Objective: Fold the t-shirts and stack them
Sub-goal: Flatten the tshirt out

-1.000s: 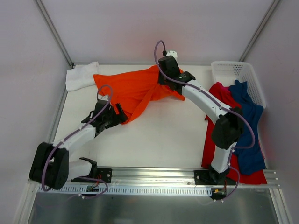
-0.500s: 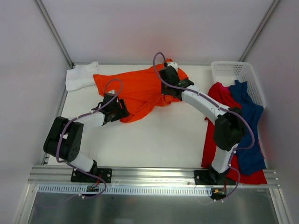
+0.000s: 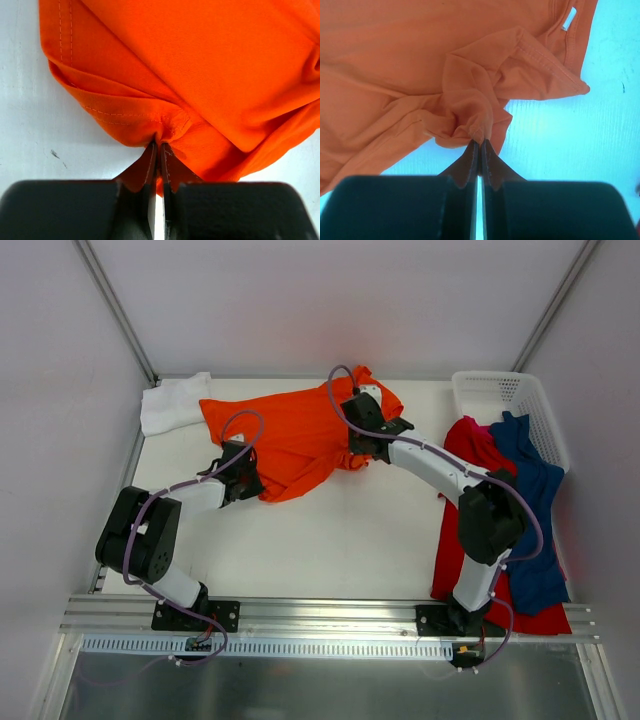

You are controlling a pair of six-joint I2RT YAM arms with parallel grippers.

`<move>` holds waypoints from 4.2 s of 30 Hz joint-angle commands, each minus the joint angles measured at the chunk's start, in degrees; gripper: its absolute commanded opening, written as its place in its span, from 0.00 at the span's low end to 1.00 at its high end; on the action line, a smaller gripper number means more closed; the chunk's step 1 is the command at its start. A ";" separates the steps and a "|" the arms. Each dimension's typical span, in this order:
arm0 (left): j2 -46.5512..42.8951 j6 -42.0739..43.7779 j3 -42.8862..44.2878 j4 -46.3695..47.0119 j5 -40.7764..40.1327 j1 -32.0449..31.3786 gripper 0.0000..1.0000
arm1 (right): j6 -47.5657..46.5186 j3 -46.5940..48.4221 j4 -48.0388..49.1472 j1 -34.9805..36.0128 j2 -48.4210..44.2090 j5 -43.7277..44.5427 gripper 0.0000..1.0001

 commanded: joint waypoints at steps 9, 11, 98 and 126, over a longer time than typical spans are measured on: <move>-13.03 2.30 2.62 -13.16 -8.64 -0.26 0.00 | -0.18 -6.67 -0.99 0.14 -14.60 3.31 0.00; -19.42 3.61 3.50 -17.29 -10.48 -0.26 0.00 | -0.36 -8.52 -2.48 0.14 -17.68 4.54 0.00; -0.49 8.63 4.81 26.29 -25.17 5.79 0.00 | -1.50 9.56 29.95 -17.44 18.68 -47.57 0.01; 3.76 2.39 26.80 8.80 -22.04 14.07 0.99 | -8.18 20.33 25.37 -15.95 15.73 -31.06 0.99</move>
